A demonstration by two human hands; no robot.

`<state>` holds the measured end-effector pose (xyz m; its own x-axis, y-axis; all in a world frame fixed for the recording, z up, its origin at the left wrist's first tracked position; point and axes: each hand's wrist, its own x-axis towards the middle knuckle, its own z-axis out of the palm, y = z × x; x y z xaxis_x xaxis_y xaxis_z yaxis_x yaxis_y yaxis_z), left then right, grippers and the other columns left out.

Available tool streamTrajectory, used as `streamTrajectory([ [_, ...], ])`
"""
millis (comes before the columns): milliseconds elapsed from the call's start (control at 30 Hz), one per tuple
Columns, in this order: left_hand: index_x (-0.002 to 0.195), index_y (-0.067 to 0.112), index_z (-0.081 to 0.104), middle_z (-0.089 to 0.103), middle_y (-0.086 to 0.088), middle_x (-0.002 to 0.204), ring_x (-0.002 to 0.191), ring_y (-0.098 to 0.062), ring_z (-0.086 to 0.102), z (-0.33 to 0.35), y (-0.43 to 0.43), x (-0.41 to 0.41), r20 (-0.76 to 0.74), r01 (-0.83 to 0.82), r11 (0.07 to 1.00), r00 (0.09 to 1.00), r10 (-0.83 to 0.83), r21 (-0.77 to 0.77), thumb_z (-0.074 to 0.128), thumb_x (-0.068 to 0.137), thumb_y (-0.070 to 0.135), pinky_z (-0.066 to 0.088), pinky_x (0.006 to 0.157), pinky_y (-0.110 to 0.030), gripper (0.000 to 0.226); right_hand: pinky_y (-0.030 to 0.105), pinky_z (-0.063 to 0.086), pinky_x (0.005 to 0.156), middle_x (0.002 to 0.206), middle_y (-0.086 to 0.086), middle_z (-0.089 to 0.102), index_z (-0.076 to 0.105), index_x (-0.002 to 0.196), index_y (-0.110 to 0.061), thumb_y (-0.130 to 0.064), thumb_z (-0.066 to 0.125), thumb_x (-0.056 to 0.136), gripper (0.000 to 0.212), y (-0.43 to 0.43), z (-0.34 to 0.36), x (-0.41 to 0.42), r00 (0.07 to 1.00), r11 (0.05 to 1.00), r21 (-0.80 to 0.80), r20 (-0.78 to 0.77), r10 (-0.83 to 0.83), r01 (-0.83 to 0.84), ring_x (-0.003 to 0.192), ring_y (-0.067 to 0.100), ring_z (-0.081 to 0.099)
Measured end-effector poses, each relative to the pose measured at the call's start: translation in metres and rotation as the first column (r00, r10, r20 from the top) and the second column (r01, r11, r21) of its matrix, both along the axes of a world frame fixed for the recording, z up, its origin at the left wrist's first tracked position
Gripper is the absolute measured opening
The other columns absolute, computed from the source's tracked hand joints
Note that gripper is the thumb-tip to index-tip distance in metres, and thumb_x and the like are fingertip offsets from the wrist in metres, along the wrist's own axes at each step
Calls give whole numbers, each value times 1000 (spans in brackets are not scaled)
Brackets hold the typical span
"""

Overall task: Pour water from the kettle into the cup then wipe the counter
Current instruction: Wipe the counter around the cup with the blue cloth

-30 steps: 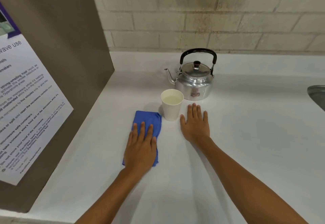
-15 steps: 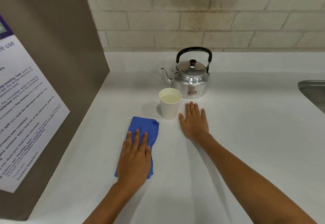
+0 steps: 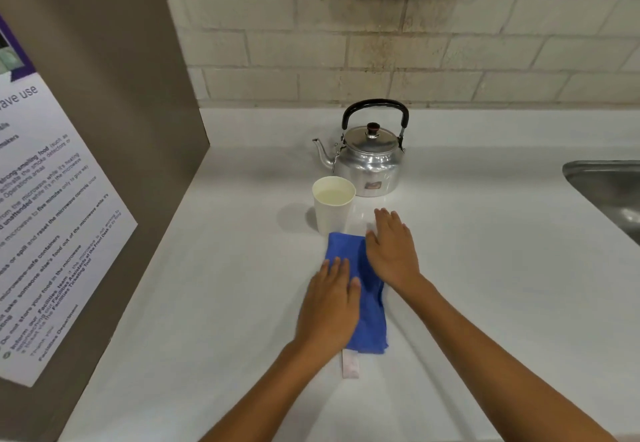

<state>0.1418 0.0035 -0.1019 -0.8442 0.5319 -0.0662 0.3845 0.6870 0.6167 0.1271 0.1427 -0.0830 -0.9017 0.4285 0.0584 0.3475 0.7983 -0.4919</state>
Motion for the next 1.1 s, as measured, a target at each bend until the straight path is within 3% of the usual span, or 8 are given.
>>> streamTrajectory([
  [67,142,16,23,21,-2,154,143,-15,11,3,-30,-28,-72,-101,991,992,107,93,26,98,25,7,114,-26,46,41,4,118,156,16,10,11,144,-4,-29,26,98,55,-29,-8,9,998,1000,18,69,12,-13,145,30,4],
  [200,144,13,11,6,-5,157,144,-20,0,-5,-62,-80,-234,-169,970,964,126,-173,21,98,27,3,117,-33,49,48,-7,117,156,19,-6,-6,145,-6,-48,18,96,69,-81,-30,19,986,974,225,167,-7,-31,143,34,-10],
  [400,145,16,1,2,-3,157,144,-20,-1,-30,-64,-94,-322,-164,940,945,62,-300,14,97,35,2,117,-34,53,47,-9,114,157,8,-3,1,146,-16,-45,6,89,64,-63,-44,58,980,945,259,77,185,-199,144,27,-7],
  [500,145,15,3,3,-3,157,144,-21,0,-32,-64,-93,-357,-183,935,932,67,-303,14,97,34,3,117,-35,53,43,7,117,157,12,10,14,146,-13,-37,25,95,57,-5,-44,59,994,943,318,61,86,-101,144,28,9],
  [633,145,14,0,1,-4,157,144,-22,-2,-31,-60,-92,-357,-194,927,931,71,-321,12,97,33,3,117,-35,53,42,2,118,158,12,1,3,146,-11,-33,23,98,57,35,-34,11,991,960,278,136,-13,-25,145,26,0],
  [867,144,16,-4,-4,-2,157,143,-19,-7,-30,-63,-93,-333,-178,934,940,68,-311,12,97,34,-3,116,-32,53,31,-6,117,158,1,-2,-1,146,-20,-33,24,98,55,32,-44,15,946,905,273,103,309,-325,145,15,-6],
  [1033,144,16,-5,-5,-2,157,143,-19,-8,-31,-60,-93,-347,-196,931,934,81,-310,10,96,35,-3,116,-32,53,38,0,119,158,6,1,1,146,-15,-32,23,99,54,79,-32,-7,982,958,254,166,94,-135,145,20,-2],
  [1100,144,17,-5,-5,-2,157,143,-18,-8,-31,-59,-92,-347,-194,930,934,78,-313,10,96,35,-3,116,-32,53,40,0,119,158,8,-1,-2,146,-15,-32,20,99,54,67,-30,-32,975,947,280,194,104,-156,145,22,-4],
])
